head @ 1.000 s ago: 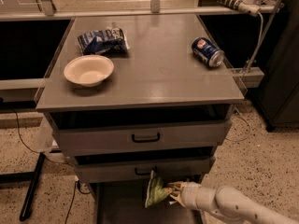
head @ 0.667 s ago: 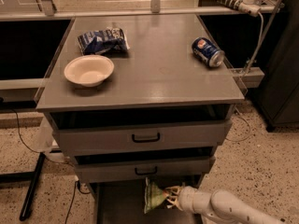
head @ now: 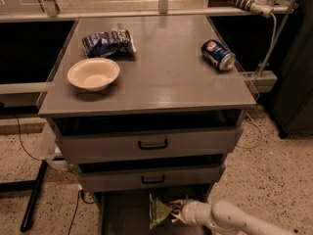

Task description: Place green jalapeno chip bag into bottom drawer

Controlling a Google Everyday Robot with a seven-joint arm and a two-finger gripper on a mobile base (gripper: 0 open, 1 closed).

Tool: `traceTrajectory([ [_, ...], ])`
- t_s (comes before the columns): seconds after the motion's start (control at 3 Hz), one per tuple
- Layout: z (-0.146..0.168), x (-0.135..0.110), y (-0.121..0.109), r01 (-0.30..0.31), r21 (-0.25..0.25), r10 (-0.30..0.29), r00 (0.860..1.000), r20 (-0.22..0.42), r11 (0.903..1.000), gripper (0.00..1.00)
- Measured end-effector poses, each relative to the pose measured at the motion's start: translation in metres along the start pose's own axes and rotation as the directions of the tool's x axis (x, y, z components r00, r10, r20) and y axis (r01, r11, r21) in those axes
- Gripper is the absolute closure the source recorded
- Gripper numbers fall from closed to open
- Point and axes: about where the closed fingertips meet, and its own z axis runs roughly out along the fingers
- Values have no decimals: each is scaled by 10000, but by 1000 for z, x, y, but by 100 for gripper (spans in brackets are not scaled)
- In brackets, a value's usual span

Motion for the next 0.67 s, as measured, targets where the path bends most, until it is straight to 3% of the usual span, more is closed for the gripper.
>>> traceTrajectory([
  [0.67, 62, 48, -6, -705, -656, 667, 9961, -586, 9954, 100],
])
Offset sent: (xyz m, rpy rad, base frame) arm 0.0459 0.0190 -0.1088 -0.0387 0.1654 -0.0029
